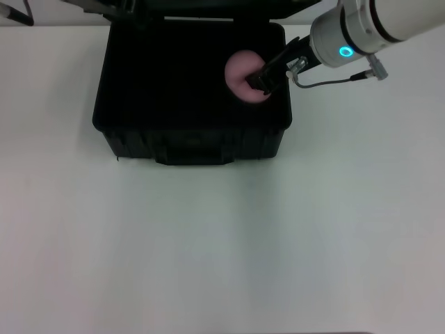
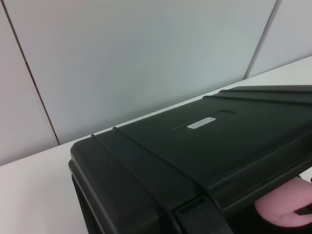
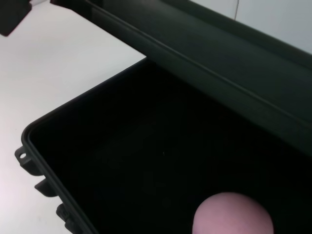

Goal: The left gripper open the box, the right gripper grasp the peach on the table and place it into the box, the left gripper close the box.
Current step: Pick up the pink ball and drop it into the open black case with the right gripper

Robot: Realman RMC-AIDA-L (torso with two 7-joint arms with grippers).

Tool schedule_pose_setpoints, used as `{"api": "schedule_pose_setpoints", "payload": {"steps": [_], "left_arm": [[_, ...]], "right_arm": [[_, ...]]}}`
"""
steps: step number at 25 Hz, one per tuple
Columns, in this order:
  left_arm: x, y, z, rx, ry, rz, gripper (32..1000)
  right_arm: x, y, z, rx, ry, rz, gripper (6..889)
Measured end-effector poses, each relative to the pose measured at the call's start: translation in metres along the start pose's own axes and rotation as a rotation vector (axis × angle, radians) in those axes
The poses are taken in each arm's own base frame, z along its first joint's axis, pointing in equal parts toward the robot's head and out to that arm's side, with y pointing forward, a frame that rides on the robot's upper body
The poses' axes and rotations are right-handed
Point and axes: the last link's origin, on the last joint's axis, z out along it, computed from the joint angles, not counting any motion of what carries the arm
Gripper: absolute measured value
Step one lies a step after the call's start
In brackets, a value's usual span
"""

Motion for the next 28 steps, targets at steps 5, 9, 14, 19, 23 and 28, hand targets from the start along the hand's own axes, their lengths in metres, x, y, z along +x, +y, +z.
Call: {"api": "schedule_pose_setpoints", "payload": {"steps": [5, 9, 14, 19, 23, 28], "left_arm": [[0.0, 0.0, 0.0, 0.0, 0.0, 0.0, 387], [0.0, 0.0, 0.0, 0.0, 0.0, 0.001, 387], [0.0, 0.0001, 0.0, -0.001, 0.0, 0.001, 388], [0.0, 0.0001, 0.0, -0.001, 0.0, 0.002, 388], [0.0, 0.0001, 0.0, -0.001, 0.0, 0.002, 389], [0.0, 0.0001, 0.0, -0.001, 0.0, 0.002, 389]], "right_arm": [[0.0014, -0.0004, 0.0022, 0.003, 0.0, 0.002, 93], [0.0022, -0.0006, 0.0023, 0.004, 0.0, 0.004, 97], [0.0024, -0.0007, 0.0024, 0.004, 0.0, 0.005, 101], [0.0033, -0.0015, 0.0034, 0.007, 0.001, 0.01, 105], [0.0059, -0.0026, 0.005, 0.009, 0.006, 0.019, 108], [0.006, -0.003, 0.0049, 0.01, 0.007, 0.019, 112]]}}
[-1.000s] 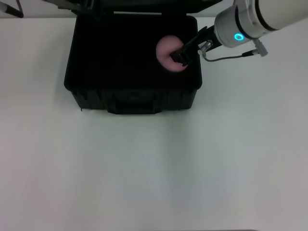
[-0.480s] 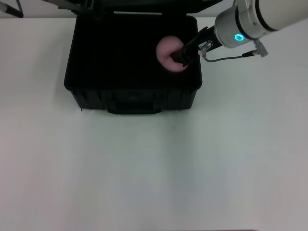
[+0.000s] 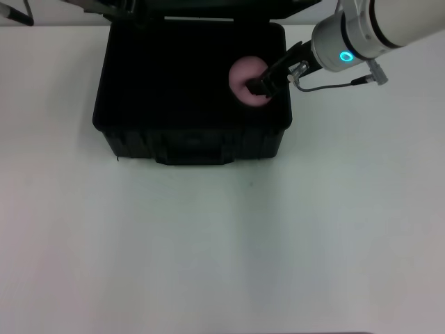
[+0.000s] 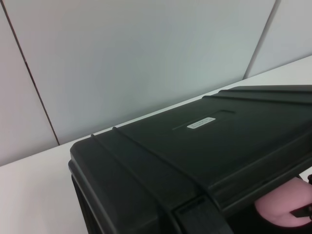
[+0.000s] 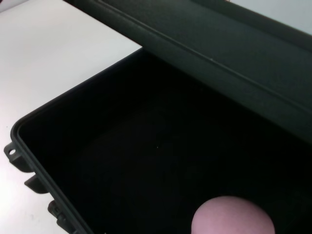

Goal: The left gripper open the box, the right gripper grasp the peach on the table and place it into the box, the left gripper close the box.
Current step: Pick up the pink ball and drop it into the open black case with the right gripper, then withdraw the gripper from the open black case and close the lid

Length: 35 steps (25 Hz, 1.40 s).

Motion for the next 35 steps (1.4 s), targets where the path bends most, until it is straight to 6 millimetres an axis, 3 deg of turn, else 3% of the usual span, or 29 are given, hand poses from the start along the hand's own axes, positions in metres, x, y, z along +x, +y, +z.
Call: {"api": "schedule_pose_setpoints", "payload": {"steps": [4, 15, 23, 28, 35], "left_arm": [[-0.0001, -0.0001, 0.0, 0.0, 0.0, 0.0, 390], [-0.0005, -0.0003, 0.0002, 0.0, -0.001, 0.0, 391], [-0.0006, -0.0005, 0.0002, 0.0, -0.001, -0.001, 391], [-0.0017, -0.0013, 0.0006, 0.001, -0.004, -0.002, 392], [-0.0031, -0.0026, 0.0009, 0.003, -0.006, -0.003, 393]], "right_arm": [[-0.001, -0.0005, 0.0003, 0.006, -0.007, 0.0, 115], [-0.0014, -0.0008, -0.0001, 0.006, -0.007, 0.003, 567], [-0.001, -0.0015, -0.0005, 0.006, -0.006, 0.006, 790], [-0.0016, -0.0009, -0.0018, 0.0, -0.004, 0.005, 861], [-0.0043, 0.0029, -0.0084, -0.027, 0.015, 0.002, 858]]}}
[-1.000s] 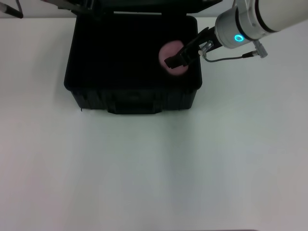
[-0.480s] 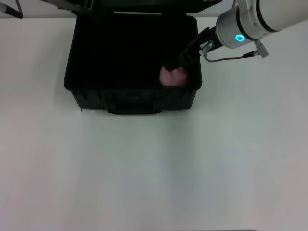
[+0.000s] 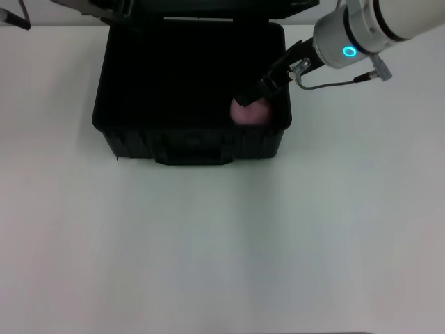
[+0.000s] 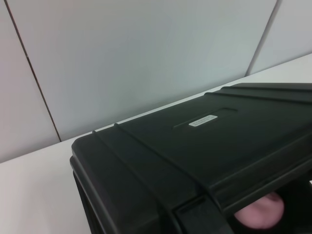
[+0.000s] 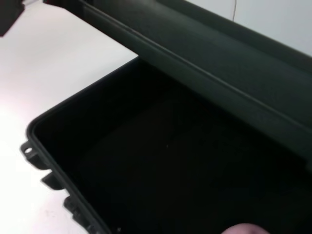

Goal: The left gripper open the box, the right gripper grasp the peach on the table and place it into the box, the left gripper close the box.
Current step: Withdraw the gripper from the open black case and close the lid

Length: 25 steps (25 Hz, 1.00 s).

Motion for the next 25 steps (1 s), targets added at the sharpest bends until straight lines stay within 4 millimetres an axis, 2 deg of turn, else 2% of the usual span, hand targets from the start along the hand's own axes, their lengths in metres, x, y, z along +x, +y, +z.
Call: {"api": "schedule_pose_setpoints", "payload": {"steps": [6, 14, 20, 25], "left_arm": [[0.0, 0.0, 0.0, 0.001, -0.001, -0.001, 393], [-0.003, -0.003, 0.001, 0.004, -0.007, -0.007, 394], [-0.004, -0.003, 0.001, 0.005, -0.008, -0.007, 395], [-0.004, -0.003, 0.001, 0.005, -0.008, -0.007, 395]], "right_arm": [[0.002, 0.005, -0.009, -0.041, 0.052, 0.015, 854], [0.003, -0.007, -0.04, -0.042, 0.073, 0.052, 852], [0.015, -0.022, -0.064, -0.015, 0.139, 0.088, 852], [0.025, -0.026, -0.073, 0.012, 0.232, 0.09, 852]]}}
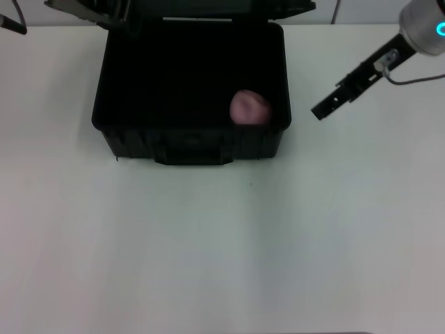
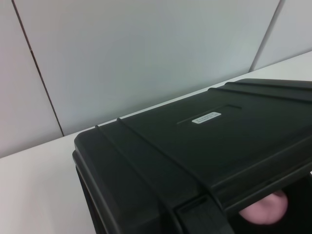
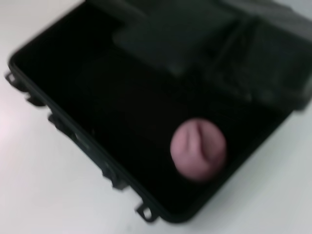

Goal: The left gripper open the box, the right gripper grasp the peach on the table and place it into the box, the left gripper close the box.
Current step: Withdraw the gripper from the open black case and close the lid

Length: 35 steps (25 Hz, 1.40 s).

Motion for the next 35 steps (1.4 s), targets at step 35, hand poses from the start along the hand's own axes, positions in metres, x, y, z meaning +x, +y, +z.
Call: {"api": "schedule_pose_setpoints", "payload": {"steps": [35], "left_arm": [[0.0, 0.0, 0.0, -0.001, -0.005, 0.002, 398]], "right_arm": [[0.04, -0.013, 0.0, 0.091, 0.25, 0.06, 852]]}}
